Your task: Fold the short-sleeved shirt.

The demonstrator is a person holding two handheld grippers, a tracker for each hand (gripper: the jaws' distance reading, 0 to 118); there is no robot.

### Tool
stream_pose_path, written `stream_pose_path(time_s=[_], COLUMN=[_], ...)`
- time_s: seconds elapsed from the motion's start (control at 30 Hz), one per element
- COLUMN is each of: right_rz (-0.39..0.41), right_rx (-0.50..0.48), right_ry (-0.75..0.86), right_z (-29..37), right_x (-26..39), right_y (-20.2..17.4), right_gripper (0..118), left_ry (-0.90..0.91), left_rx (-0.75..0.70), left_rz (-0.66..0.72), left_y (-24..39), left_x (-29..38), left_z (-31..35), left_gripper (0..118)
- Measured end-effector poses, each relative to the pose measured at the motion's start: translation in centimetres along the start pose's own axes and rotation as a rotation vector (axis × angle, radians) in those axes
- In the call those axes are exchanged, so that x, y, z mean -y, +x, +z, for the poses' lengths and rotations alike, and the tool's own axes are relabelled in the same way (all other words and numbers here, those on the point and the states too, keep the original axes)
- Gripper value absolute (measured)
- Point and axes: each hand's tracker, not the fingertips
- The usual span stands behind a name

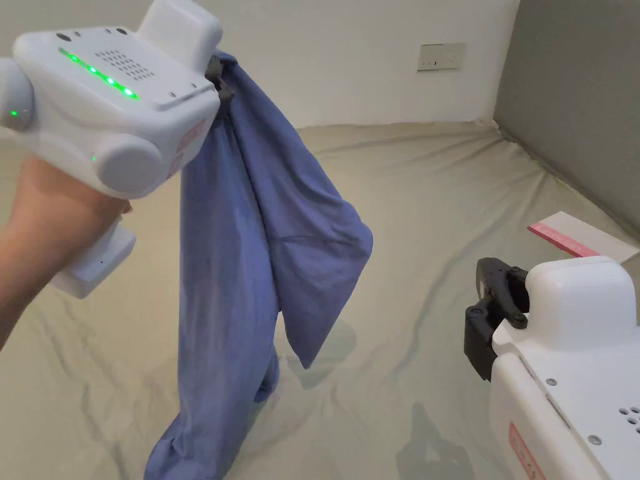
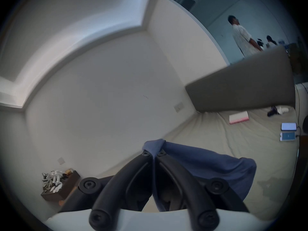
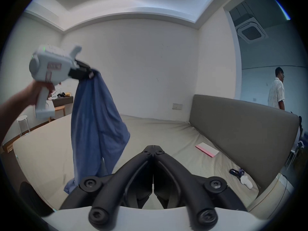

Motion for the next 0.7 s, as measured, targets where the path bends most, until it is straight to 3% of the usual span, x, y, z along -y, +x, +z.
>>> stream_pose_path(time_s=[0.33,0.57,0.63,0.67,0.7], right_rz=[-0.018,-0.014,-0.015,-0.014,-0.010], right_rx=[0.032,0.019,0.011,0.008,0.004], right_ry=[-0.140,-0.193,-0.202,-0.203,-0.202], right_z=[-4.0,-5.2,-5.2,-5.1,-5.0], right_x=[4.7,6.4,6.5,6.4,6.3], right_y=[2.7,2.5,2.4,2.3,2.1], right_gripper=[1,1,1,1,1], left_ry=[-0.421,-0.652,-0.681,-0.677,-0.665], left_rx=[0.212,0.221,0.264,0.261,0.247], left_rz=[-0.067,0.051,0.126,0.148,0.150], left_y=[15.4,18.1,17.3,16.9,16.3], left_x=[15.9,23.1,23.7,23.6,23.3], left_z=[-12.1,-13.7,-13.3,-12.9,-12.3], left_gripper=[0,0,14,31,61])
